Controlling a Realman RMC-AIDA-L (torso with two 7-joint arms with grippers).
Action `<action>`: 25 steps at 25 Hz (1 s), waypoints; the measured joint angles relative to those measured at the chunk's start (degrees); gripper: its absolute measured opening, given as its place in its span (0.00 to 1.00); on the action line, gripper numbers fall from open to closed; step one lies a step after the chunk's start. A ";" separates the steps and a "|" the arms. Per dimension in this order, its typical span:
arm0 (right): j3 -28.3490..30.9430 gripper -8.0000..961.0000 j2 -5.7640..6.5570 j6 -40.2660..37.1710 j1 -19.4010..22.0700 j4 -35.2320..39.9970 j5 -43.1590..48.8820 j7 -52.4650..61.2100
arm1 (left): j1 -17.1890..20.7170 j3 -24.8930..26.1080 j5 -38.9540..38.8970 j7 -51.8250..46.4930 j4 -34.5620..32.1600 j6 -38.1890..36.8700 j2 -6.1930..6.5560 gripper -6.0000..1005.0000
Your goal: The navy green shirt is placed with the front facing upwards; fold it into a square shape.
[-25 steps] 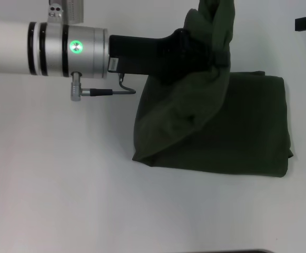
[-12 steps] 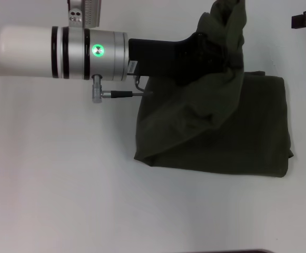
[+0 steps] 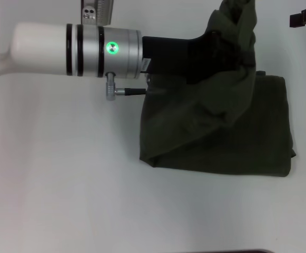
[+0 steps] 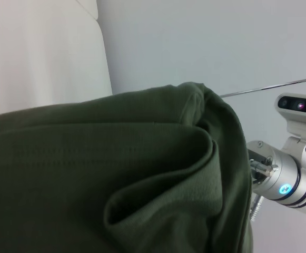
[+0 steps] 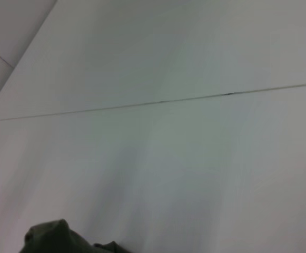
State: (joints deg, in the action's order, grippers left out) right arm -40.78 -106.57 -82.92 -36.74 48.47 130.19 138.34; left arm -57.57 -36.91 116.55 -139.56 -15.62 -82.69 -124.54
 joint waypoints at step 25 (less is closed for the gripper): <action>0.53 0.14 -0.20 0.37 -0.57 0.07 -0.13 0.86 | -1.01 0.49 -5.24 1.66 4.54 1.85 0.07 0.39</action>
State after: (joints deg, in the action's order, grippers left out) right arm -40.25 -106.77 -82.54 -37.31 48.54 130.06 139.20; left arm -58.58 -36.42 111.31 -137.90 -11.08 -80.84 -124.47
